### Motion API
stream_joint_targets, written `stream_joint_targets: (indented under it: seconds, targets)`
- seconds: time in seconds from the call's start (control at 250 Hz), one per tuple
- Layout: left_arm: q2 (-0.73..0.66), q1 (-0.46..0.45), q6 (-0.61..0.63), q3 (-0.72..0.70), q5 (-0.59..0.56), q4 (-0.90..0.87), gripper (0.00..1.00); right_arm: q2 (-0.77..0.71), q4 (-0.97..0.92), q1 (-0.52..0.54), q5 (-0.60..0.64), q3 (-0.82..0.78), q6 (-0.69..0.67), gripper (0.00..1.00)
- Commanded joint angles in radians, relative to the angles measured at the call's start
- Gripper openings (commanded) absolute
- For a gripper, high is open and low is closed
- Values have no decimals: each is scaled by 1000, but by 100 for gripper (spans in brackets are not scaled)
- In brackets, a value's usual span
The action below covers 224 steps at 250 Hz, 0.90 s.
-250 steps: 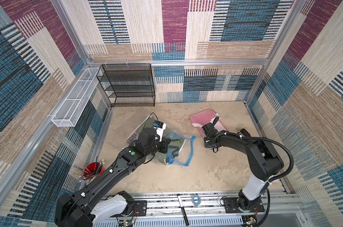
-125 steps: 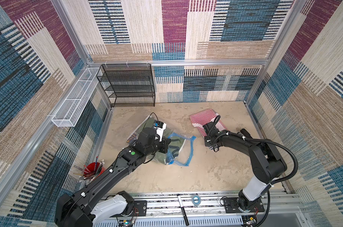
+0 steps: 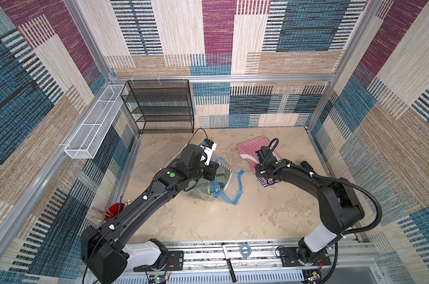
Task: Take the tank top out of the vacuum bag
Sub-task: Adjust the tank top.
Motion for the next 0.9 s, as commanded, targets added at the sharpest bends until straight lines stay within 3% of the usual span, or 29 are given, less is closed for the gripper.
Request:
stream_joint_targets:
  seconds: [0.0, 0.08, 0.156, 0.228, 0.464, 0.748, 0.892]
  targets:
    - [48, -23, 154, 87, -108, -162, 0, -31, -4, -1, -61, 14, -6, 0]
    - [79, -45, 199, 127, -168, -240, 0, -62, -2, -1, -94, 2, 4, 1]
    - [97, -68, 232, 143, -214, -287, 0, -99, 5, -1, -116, -22, 17, 17]
    - [109, -94, 259, 162, -280, -330, 7, -137, 5, -2, -131, -44, 24, 27]
    - [153, -189, 372, 259, -423, -461, 29, -265, -12, -7, -176, -101, 61, 29]
    - [266, -351, 443, 312, -586, -572, 36, -369, -4, -16, -225, -182, 90, 31]
    - [359, -403, 463, 367, -744, -579, 35, -383, 11, -27, -246, -215, 92, 32]
